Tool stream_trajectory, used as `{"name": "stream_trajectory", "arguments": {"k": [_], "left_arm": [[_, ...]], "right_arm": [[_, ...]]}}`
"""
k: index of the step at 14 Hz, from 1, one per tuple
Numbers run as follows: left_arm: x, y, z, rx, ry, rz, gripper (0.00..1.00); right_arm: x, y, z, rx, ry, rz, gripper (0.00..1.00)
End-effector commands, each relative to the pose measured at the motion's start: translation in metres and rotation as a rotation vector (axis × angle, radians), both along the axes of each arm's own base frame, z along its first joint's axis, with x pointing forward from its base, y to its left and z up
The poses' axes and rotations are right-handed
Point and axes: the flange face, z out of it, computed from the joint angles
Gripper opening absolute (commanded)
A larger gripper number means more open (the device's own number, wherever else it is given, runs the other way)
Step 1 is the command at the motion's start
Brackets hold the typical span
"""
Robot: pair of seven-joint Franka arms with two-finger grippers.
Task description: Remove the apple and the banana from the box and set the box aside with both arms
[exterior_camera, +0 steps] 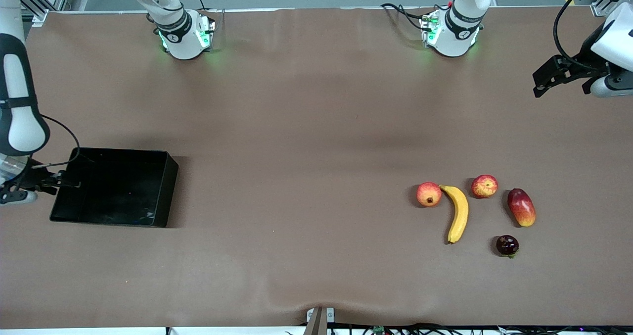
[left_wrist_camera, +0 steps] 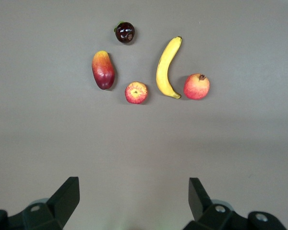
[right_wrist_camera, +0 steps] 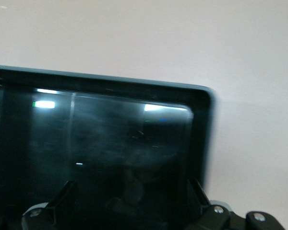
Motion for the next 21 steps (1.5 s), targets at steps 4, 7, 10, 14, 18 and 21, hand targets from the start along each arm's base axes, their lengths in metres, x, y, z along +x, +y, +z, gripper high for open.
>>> {"name": "stream_trajectory", "arguments": {"k": [4,7,10,14,18,21], "left_arm": [[-0.001,-0.015,0.001,-0.017,-0.016,0.033,1.00],[-0.001,-0.015,0.001,-0.017,-0.016,0.034,1.00],[0.000,-0.014,-0.003,-0.011,-0.009,0.036,1.00],[-0.002,-0.027,-0.003,-0.012,-0.012,0.051,1.00],[0.000,-0.027,-0.004,-0.012,-0.010,0.058,1.00],[0.001,-0.024,-0.003,-0.014,-0.011,0.058,1.00]], "right_arm": [[0.012,0.096,0.069,0.030,0.034,-0.040,1.00],[0.009,0.138,0.110,-0.023,0.054,-0.064,1.00],[-0.014,0.167,0.157,-0.067,0.128,-0.132,1.00],[-0.052,0.189,0.220,-0.085,0.181,-0.123,1.00],[-0.071,0.209,0.265,-0.084,0.133,-0.080,1.00],[-0.074,0.214,0.302,-0.084,0.136,-0.081,1.00]]}}
